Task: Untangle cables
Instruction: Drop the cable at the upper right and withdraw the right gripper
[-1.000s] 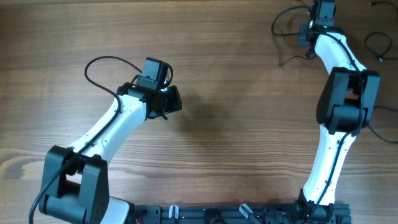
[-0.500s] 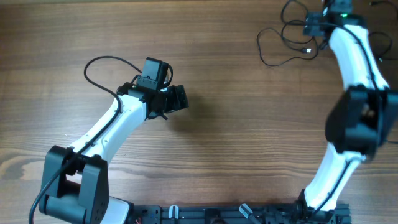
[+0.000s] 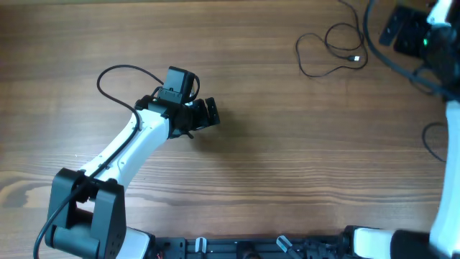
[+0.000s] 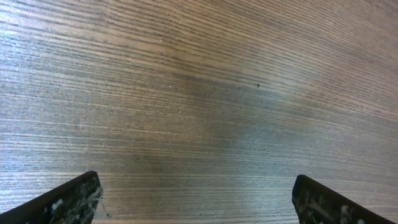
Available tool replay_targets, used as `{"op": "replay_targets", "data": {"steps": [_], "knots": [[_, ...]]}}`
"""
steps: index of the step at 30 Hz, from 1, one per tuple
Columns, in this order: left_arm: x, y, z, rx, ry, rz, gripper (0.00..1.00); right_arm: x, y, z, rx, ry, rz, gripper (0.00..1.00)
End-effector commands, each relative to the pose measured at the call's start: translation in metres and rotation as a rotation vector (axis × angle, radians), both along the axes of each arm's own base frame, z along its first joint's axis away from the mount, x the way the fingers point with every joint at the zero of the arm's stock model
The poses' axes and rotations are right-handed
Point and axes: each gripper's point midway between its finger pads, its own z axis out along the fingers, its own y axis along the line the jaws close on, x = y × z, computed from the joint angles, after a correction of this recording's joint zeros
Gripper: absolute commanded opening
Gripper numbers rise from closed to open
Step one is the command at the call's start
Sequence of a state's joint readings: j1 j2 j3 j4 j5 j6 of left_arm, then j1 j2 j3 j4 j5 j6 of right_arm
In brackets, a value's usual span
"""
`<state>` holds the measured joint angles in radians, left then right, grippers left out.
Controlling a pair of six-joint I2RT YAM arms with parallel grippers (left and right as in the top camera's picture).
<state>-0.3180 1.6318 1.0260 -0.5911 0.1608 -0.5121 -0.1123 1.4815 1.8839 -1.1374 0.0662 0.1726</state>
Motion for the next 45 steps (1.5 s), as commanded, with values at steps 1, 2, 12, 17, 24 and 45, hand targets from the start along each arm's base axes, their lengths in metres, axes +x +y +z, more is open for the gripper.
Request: {"op": "replay_targets", "data": {"steps": [1,2,12,17,24,45], "knots": [[0.002,0.001,0.000,0.009,-0.005,0.001,1.00,-0.040,0.014,0.017,0.045,-0.013,0.024,1.00],[0.002,0.001,0.000,0.009,-0.005,0.000,1.00,-0.054,0.016,0.021,0.048,-0.010,0.027,1.00],[0.002,0.001,0.000,0.009,-0.005,0.000,1.00,-0.150,0.046,0.074,0.045,-0.193,0.162,1.00],[0.002,0.001,0.000,0.009,-0.005,0.000,1.00,-0.200,0.052,0.089,0.029,-0.280,0.167,1.00],[0.002,0.001,0.000,0.009,-0.005,0.000,1.00,-0.266,0.060,0.092,-0.055,-0.366,0.212,1.00],[0.002,0.001,0.000,0.009,-0.005,0.000,1.00,-0.380,0.081,0.078,-0.061,-0.582,0.249,1.00]]}}
